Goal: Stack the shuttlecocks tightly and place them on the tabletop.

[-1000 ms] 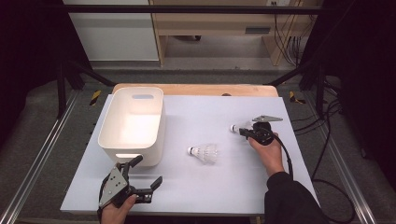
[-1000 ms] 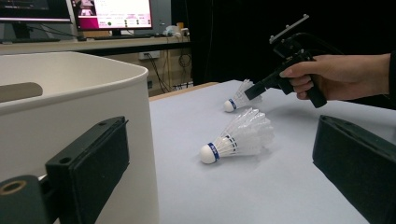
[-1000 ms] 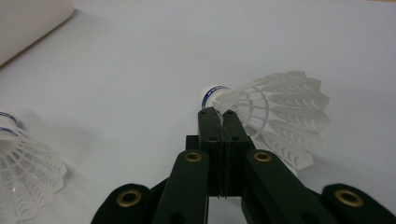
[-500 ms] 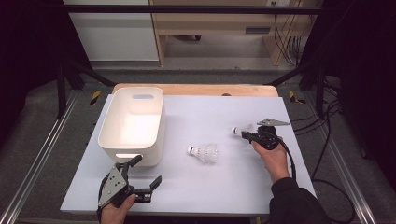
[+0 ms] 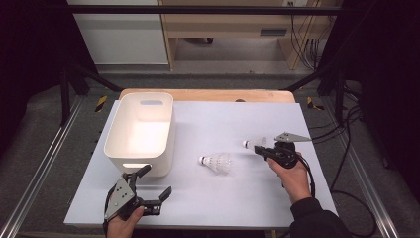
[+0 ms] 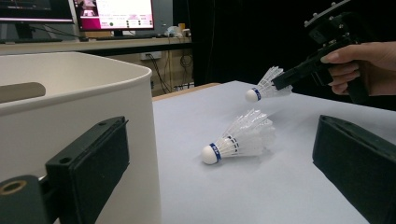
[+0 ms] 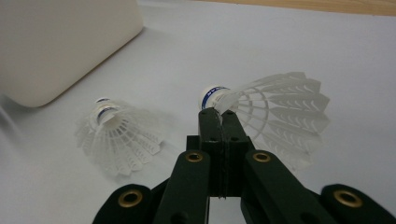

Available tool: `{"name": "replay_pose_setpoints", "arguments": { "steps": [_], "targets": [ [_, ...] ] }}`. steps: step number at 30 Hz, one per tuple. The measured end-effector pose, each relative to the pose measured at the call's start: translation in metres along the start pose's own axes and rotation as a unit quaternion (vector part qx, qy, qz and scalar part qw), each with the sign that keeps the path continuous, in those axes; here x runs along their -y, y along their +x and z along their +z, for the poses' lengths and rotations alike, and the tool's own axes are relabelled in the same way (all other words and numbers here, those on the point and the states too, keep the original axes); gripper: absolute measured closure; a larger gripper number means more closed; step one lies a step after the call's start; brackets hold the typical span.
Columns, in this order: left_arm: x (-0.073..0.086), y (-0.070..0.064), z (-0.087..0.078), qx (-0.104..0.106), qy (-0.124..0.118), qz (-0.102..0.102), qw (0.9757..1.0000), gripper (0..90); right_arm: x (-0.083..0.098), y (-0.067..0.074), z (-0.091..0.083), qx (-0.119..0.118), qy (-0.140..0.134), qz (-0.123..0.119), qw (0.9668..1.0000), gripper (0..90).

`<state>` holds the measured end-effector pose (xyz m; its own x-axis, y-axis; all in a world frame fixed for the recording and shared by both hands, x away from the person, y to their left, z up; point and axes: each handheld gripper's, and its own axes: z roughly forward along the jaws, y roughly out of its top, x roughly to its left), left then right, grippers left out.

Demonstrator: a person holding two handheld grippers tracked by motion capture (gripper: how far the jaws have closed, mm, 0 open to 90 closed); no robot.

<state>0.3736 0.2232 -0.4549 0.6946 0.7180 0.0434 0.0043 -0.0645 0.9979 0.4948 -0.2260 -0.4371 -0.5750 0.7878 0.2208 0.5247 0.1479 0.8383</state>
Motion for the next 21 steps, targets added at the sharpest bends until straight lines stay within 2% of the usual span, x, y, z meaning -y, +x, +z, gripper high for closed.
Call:
{"name": "replay_pose_setpoints", "arguments": {
  "steps": [11, 21],
  "targets": [
    [0.000, 0.000, 0.000, 0.000, 0.000, 0.000, 1.0000, 3.7, 0.006, 0.019, -0.005, -0.023, 0.005, -0.009, 0.9997, 90.0],
    [0.000, 0.001, 0.000, -0.001, -0.001, -0.001, 1.0000, 3.7, 0.011, 0.034, -0.003, -0.040, 0.007, -0.007, 0.9992, 90.0]
  ]
}}
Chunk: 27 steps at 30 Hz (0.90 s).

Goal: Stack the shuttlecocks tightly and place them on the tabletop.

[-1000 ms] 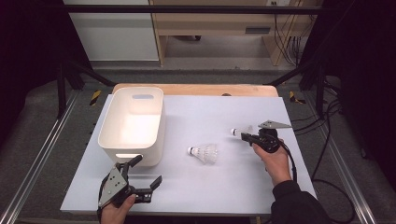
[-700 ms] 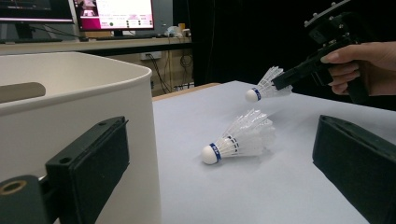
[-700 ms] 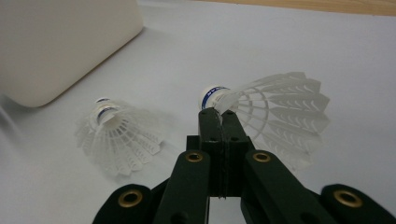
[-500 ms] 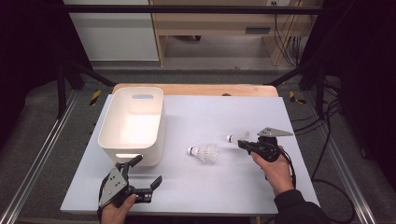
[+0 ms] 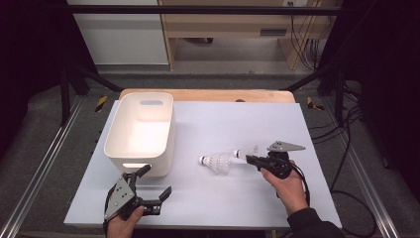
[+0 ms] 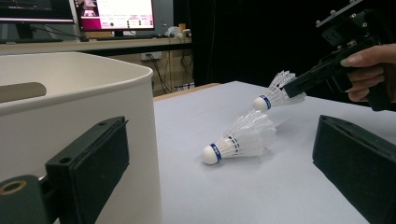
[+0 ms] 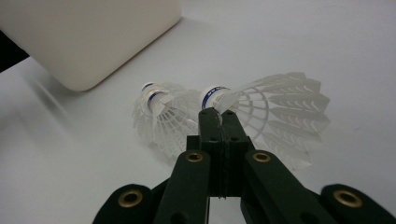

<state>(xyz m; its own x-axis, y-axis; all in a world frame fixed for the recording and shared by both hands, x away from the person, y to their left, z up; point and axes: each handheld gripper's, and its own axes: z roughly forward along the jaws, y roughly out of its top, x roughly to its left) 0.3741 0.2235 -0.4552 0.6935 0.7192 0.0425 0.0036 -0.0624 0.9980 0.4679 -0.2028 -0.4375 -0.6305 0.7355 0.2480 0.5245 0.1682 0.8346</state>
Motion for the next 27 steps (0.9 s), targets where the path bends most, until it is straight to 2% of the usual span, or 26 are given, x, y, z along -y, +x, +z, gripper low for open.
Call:
{"name": "replay_pose_setpoints", "arguments": {
  "steps": [8, 27],
  "targets": [
    [0.000, 0.001, 0.000, -0.001, 0.000, 0.001, 1.0000, 3.7, 0.002, 0.007, 0.004, -0.009, -0.003, -0.001, 1.0000, 90.0],
    [0.000, 0.000, 0.000, 0.000, 0.000, 0.002, 1.0000, 3.6, 0.005, 0.013, 0.009, -0.019, 0.000, -0.002, 0.9998, 90.0]
  ]
}}
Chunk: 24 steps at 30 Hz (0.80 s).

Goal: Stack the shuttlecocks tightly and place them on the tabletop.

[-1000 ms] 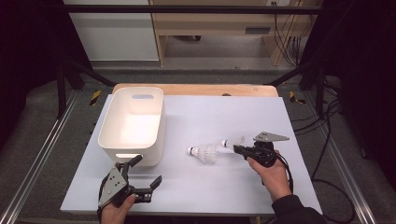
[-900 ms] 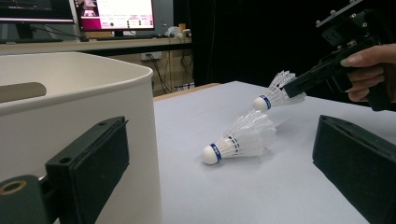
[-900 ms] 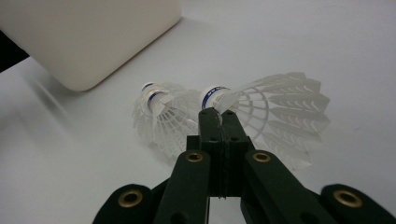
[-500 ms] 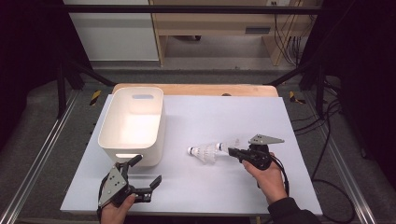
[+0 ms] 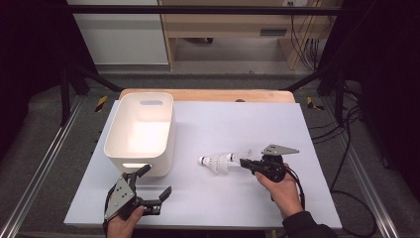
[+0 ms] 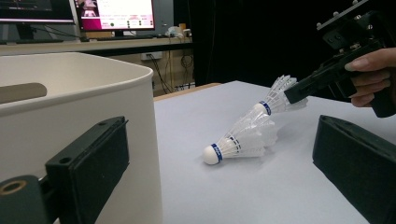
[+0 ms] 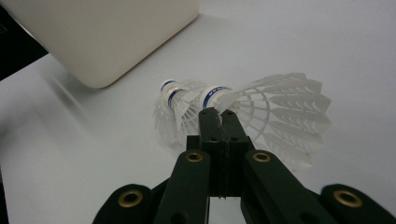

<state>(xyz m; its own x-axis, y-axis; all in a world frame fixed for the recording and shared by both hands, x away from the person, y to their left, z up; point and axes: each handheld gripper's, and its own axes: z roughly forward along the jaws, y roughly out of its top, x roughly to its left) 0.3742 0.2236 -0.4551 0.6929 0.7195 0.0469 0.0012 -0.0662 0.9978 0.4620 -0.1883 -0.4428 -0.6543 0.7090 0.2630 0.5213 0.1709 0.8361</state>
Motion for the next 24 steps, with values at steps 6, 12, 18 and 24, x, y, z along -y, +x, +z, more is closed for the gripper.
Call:
{"name": "replay_pose_setpoints", "arguments": {
  "steps": [6, 12, 18, 24],
  "targets": [
    [0.000, 0.000, 0.000, -0.001, 0.000, 0.000, 1.0000, 3.6, 0.001, 0.002, 0.002, -0.004, 0.000, 0.001, 1.0000, 90.0],
    [0.000, 0.000, -0.001, -0.001, 0.000, 0.002, 1.0000, 3.6, 0.002, 0.003, 0.006, -0.007, 0.001, 0.001, 1.0000, 90.0],
    [0.000, 0.001, -0.001, -0.001, 0.000, 0.001, 1.0000, 3.6, 0.002, 0.005, 0.010, -0.009, 0.002, 0.000, 1.0000, 90.0],
    [0.000, 0.001, -0.001, -0.001, -0.001, 0.001, 1.0000, 3.6, 0.001, 0.006, 0.012, -0.011, 0.002, 0.003, 0.9999, 90.0]
  ]
}}
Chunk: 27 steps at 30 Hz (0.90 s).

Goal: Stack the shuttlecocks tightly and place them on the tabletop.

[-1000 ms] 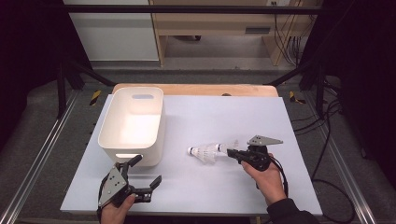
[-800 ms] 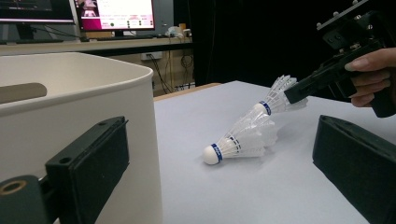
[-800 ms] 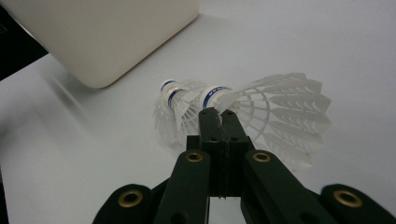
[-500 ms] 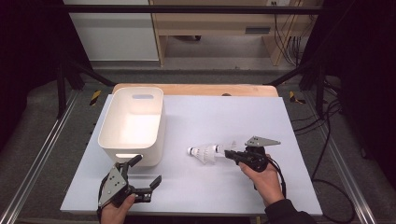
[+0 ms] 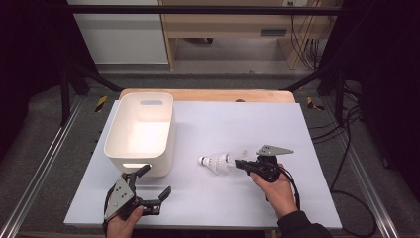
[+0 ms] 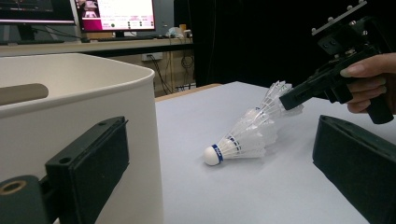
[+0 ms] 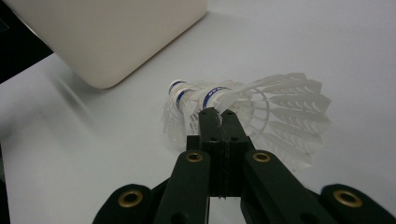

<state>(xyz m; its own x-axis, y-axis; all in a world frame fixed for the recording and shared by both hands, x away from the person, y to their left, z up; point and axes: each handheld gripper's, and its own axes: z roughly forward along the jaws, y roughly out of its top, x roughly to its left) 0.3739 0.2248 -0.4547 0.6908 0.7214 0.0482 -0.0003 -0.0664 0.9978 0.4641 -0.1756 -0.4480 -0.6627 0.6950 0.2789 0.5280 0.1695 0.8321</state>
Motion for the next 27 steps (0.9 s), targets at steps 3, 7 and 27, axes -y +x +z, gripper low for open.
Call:
{"name": "replay_pose_setpoints", "arguments": {
  "steps": [3, 7, 27],
  "targets": [
    [0.000, 0.000, 0.000, 0.000, 0.000, 0.000, 1.0000, 3.6, 0.000, 0.001, 0.002, -0.002, 0.000, -0.002, 1.0000, 90.0],
    [0.000, 0.000, 0.000, 0.000, 0.000, 0.001, 1.0000, 3.6, 0.000, 0.001, 0.004, -0.002, 0.002, -0.004, 1.0000, 90.0],
    [0.000, 0.000, 0.000, 0.000, 0.001, 0.001, 1.0000, 3.6, 0.005, 0.004, 0.020, -0.014, 0.014, -0.001, 0.9998, 90.0]
  ]
}}
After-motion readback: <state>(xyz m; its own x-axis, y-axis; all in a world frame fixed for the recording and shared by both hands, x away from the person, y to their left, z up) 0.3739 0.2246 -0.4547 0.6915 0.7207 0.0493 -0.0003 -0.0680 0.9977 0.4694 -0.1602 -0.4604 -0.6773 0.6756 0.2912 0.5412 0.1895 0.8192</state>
